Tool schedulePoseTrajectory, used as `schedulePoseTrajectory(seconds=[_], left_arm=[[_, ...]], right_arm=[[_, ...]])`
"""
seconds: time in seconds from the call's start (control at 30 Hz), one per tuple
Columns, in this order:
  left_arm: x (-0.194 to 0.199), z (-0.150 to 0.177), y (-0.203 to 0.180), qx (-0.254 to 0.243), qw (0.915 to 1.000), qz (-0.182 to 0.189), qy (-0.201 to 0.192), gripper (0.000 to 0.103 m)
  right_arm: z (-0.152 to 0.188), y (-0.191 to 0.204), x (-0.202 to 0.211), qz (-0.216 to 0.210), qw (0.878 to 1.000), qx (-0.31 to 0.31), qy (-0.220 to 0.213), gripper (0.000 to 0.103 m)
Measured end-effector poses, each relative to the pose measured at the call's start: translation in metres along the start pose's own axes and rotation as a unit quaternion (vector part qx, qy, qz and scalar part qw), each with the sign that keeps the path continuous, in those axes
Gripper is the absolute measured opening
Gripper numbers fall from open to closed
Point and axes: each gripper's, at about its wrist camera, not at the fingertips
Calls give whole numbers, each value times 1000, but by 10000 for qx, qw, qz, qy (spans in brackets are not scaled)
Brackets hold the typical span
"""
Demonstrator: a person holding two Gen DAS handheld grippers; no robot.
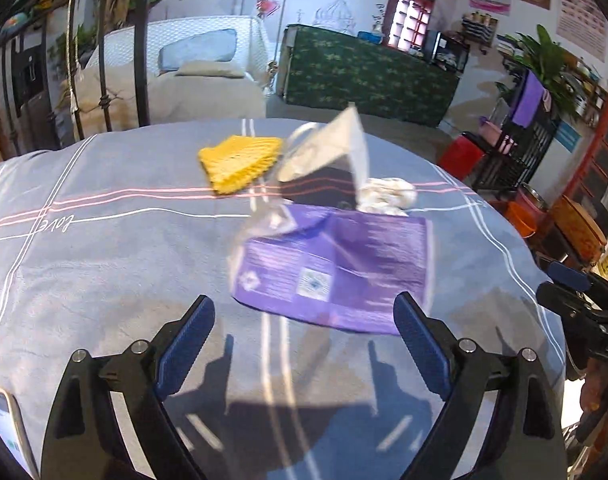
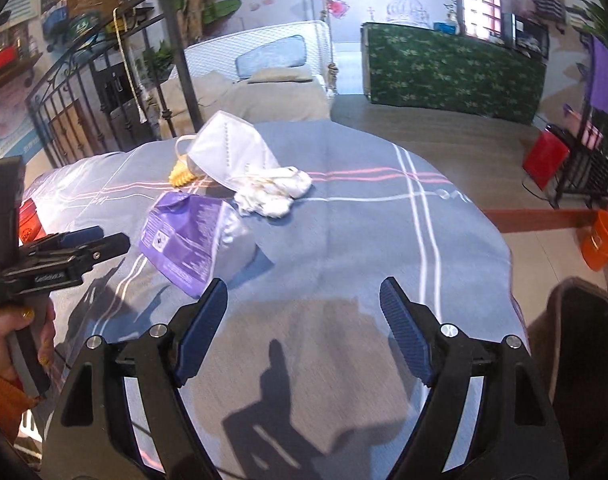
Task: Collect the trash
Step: 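Grasp the purple snack bag with the left gripper while the right gripper grasps white tissue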
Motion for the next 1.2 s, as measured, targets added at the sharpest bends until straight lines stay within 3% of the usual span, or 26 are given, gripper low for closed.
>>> schedulePoseTrajectory(seconds=[0.13,0.33,0.43,0.5,0.63,0.67,0.77,1.07,1.2], left_arm=[[-14,-16,13,-24,9999,54,120,84],[-45,-47,21,-304,9986,104,409,73],[-61,-53,28,-361,9977,185,539,62],[-63,-51,32,-415,9975,308,481,48],[-57,-42,38,-395,9971,541,365,32],[-54,-39,39,-407,9972,520,345,23],[-47,-33,40,-387,9975,511,290,15],[-15,-21,32,-449,9983,360,-89,10],[-2,-17,32,-476,9986,-84,-213,10]], right_arm=[[-13,8,-10,-16,9999,126,69,78],[-26,12,-26,-97,9997,132,198,78],[-32,13,-33,-150,9995,119,251,78],[-39,14,-39,-174,9993,123,296,78],[-50,16,-49,-139,9992,172,328,78],[-53,16,-50,-133,9993,172,312,78],[-62,16,-54,-173,9994,135,271,78],[-88,25,-53,-267,9996,85,1,78],[-96,20,-52,-337,9994,-79,-82,78]])
Point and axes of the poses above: each gripper's, at about its wrist camera, not at the fingertips, and x roughly against the way its jaws point, y to its left, z to its underside, and after that the axes turned 12 degrees about y, right-handed
